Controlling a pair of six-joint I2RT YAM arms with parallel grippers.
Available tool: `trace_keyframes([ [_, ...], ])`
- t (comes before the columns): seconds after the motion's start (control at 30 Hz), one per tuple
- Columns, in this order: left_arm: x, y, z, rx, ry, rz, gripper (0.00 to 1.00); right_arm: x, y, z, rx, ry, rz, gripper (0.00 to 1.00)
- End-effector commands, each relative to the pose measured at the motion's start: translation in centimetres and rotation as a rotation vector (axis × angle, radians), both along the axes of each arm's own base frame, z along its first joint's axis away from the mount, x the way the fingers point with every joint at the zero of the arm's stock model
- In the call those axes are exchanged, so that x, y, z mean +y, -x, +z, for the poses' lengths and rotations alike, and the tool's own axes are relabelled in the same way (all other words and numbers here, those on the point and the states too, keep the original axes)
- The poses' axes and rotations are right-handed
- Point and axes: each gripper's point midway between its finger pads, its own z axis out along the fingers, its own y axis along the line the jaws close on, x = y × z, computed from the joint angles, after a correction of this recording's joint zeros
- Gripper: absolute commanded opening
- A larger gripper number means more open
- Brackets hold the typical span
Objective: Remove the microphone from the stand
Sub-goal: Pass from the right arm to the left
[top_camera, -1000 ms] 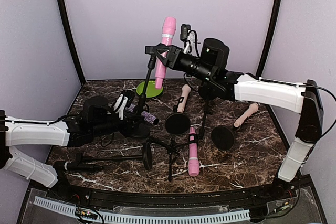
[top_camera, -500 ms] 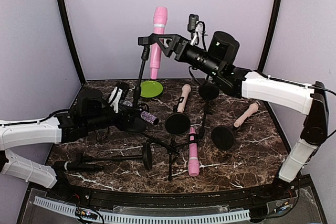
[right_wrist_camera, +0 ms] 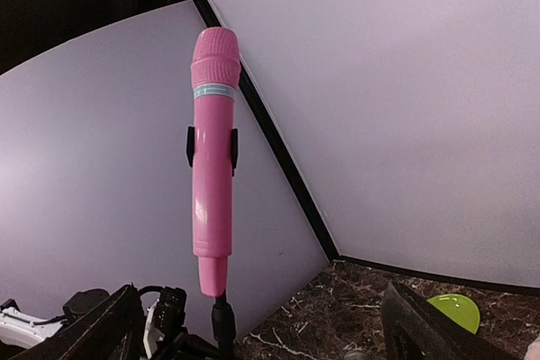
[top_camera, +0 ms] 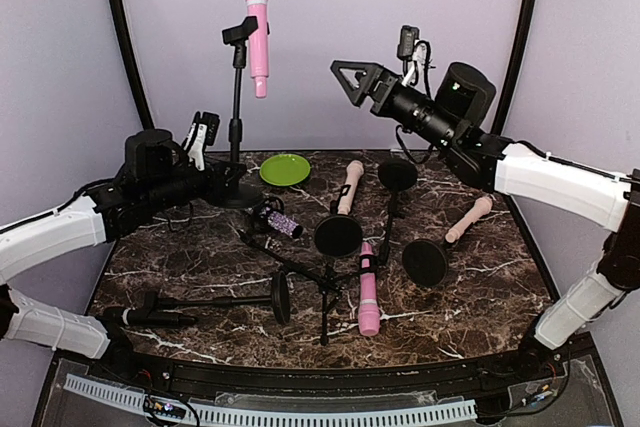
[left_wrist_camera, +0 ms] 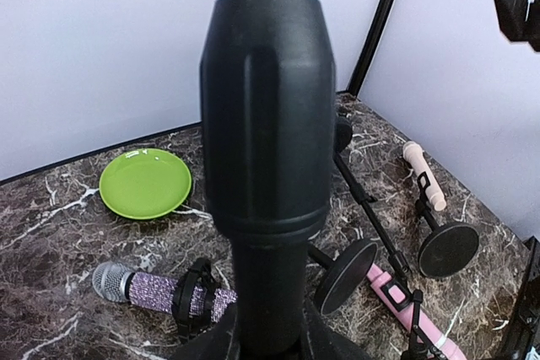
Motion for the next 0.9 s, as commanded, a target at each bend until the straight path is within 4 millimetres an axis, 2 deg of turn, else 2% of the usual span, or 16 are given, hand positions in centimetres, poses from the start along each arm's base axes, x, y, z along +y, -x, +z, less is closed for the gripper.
trace_keyframes([
  [0.0, 0.3, -0.7, 6.7, -0.117, 0.127, -0.054, 0.00, -1.4, -1.2, -2.6, 0.058, -0.001, 0.006, 0.99],
  [0.13, 1.6, -1.9, 7.8, -0.137, 0.162, -0.061, 0.00, -1.1, -1.5, -5.0, 0.087, 0.017, 0.028, 0.98],
  [0.3, 1.7, -0.8, 9.1, -0.224, 0.195, -0.151, 0.00, 1.5, -0.3, -6.7, 0.069, 0.045, 0.168, 0.88],
  [0.5, 0.0, 2.5, 9.2, -0.234, 0.247, -0.354, 0.00, 5.3, 1.8, -6.9, 0.011, 0.059, 0.316, 0.80],
  [0.57, -0.5, 3.2, 9.2, -0.227, 0.265, -0.406, 0.00, 6.8, 2.6, -6.3, -0.021, 0.061, 0.363, 0.77],
  [0.7, -1.2, 4.0, 9.2, -0.215, 0.285, -0.473, 0.00, 9.3, 3.9, -5.7, -0.064, 0.060, 0.456, 0.68],
  [0.87, -1.9, 4.4, 8.8, -0.192, 0.285, -0.523, 0.00, 11.2, 5.1, -5.2, -0.104, 0.064, 0.513, 0.63],
])
